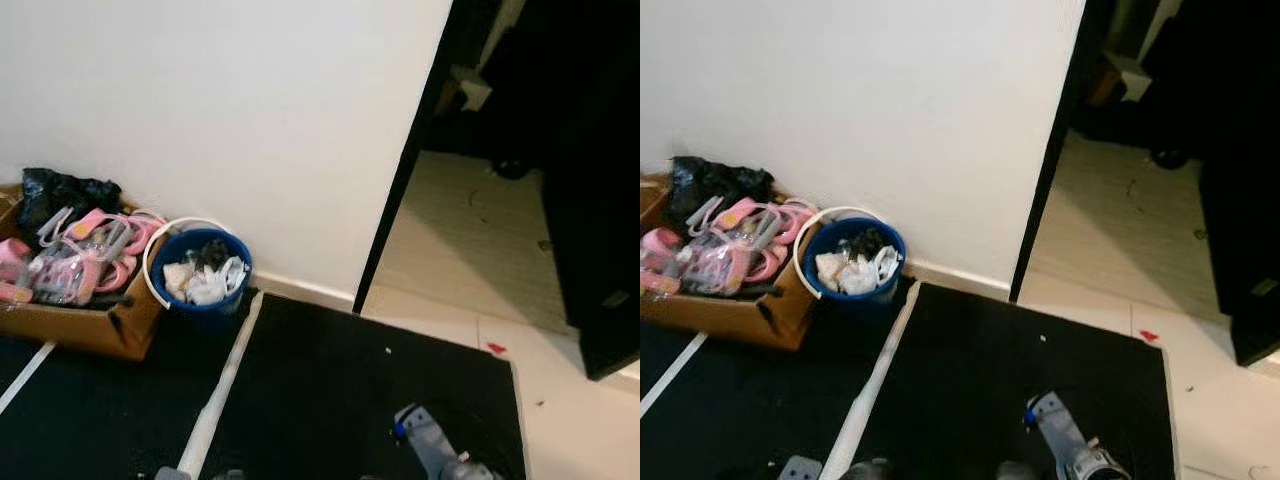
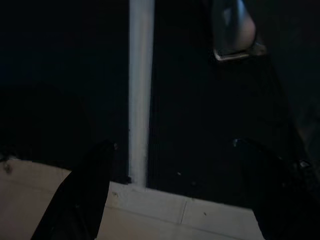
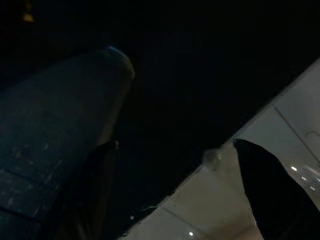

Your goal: Picking trash to rubbish bin

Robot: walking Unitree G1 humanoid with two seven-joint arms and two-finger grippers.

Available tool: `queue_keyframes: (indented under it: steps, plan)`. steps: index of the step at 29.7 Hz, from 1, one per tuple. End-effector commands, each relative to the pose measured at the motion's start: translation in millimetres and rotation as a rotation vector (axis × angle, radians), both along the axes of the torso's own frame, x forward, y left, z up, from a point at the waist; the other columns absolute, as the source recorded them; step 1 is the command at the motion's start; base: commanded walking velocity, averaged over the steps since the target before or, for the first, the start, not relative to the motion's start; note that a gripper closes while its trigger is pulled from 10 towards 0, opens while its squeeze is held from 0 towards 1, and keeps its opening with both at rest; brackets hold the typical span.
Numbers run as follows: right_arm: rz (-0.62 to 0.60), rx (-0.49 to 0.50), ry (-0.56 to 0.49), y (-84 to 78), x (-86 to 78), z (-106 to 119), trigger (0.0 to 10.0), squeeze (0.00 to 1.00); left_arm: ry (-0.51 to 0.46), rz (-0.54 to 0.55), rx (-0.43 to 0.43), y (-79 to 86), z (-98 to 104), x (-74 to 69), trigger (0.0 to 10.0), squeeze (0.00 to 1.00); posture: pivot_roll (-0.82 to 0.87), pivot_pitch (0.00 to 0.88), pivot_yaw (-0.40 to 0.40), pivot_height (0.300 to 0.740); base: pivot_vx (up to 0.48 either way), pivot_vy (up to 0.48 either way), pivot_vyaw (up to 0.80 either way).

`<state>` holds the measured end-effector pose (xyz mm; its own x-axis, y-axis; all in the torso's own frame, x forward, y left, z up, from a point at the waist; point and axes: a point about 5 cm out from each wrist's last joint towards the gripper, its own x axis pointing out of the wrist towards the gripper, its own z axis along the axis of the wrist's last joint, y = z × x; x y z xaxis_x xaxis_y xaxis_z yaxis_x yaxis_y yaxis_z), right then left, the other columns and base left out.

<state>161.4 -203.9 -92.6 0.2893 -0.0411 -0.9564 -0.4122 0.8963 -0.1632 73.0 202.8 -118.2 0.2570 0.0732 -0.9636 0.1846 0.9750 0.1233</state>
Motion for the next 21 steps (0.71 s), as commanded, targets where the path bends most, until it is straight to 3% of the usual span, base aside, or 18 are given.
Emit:
queue_keyframes:
  steps: [1, 13, 21]
  plan:
    - [-0.006, 0.005, 0.012, 1.1, -3.4, -1.6, 10.0, 0.00, -0.040, -0.007, -0.019, -4.9, 1.5, 10.2, 10.0, 0.00, 0.05, 0.023, -0.001, 0.740, 0.000, -0.465, 0.00]
    - [0.000, 0.000, 0.020, 0.0, -5.7, -2.2, 10.0, 0.00, -0.036, -0.015, -0.019, -6.2, 1.1, 9.4, 10.0, 0.00, 0.04, 0.025, 0.003, 0.740, 0.000, -0.449, 0.00]
    - [0.001, 0.001, 0.020, 0.6, -5.7, -2.4, 10.0, 0.00, -0.038, -0.020, -0.006, -5.3, 1.2, 9.5, 10.0, 0.00, 0.04, 0.024, 0.002, 0.740, 0.000, -0.072, 0.00]
